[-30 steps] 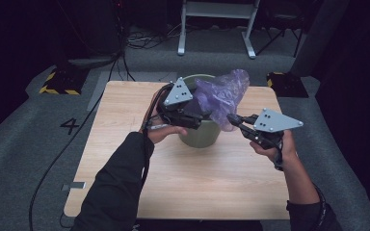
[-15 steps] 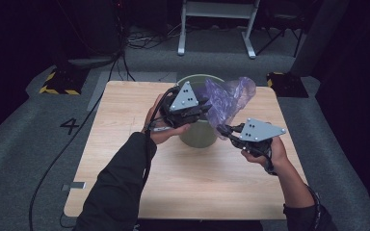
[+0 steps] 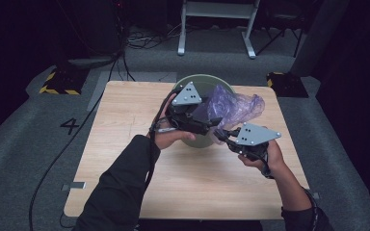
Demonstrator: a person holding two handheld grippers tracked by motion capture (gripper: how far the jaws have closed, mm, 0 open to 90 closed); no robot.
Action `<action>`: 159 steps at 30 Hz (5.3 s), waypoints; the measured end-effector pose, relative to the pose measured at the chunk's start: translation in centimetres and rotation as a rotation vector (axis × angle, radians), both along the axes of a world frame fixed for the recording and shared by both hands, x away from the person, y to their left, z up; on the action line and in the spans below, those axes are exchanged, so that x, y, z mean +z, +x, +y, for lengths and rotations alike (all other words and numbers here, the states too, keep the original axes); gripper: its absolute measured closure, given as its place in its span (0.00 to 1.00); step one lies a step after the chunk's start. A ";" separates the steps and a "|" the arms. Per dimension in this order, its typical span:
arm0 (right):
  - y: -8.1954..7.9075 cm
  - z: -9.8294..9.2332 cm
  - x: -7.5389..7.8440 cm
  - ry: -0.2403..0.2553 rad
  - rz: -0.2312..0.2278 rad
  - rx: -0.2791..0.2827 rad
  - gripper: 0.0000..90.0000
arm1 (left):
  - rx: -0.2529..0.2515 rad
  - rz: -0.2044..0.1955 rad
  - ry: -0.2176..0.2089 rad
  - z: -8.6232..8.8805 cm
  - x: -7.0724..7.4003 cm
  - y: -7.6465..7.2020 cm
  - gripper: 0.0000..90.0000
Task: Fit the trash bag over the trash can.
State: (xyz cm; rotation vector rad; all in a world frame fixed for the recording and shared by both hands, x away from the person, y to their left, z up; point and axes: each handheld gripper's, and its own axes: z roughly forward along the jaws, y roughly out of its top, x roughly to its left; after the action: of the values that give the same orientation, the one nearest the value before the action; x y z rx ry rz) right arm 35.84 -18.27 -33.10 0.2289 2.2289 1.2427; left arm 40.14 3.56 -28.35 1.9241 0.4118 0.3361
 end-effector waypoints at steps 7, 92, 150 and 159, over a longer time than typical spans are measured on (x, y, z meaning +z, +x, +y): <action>-0.5 0.4 -1.0 -0.009 0.008 0.000 0.95 | 0.001 0.031 0.086 -2.6 -1.4 0.0 0.32; 12.1 -7.2 -5.3 0.327 0.322 -0.528 0.82 | 0.368 0.137 0.051 9.9 -12.2 8.3 0.98; 18.2 -5.1 -3.6 0.350 0.242 -0.589 1.00 | 0.366 0.224 -0.029 10.2 -10.7 12.6 1.00; 18.4 -5.5 -5.9 0.333 0.295 -0.571 1.00 | 0.342 0.292 -0.079 10.2 -13.3 12.8 1.00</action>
State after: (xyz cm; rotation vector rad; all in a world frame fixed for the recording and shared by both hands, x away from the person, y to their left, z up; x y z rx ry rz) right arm 54.25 -23.81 -39.01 1.1538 1.9501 1.2942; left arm 52.93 13.72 -41.64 1.8272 0.9391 0.2537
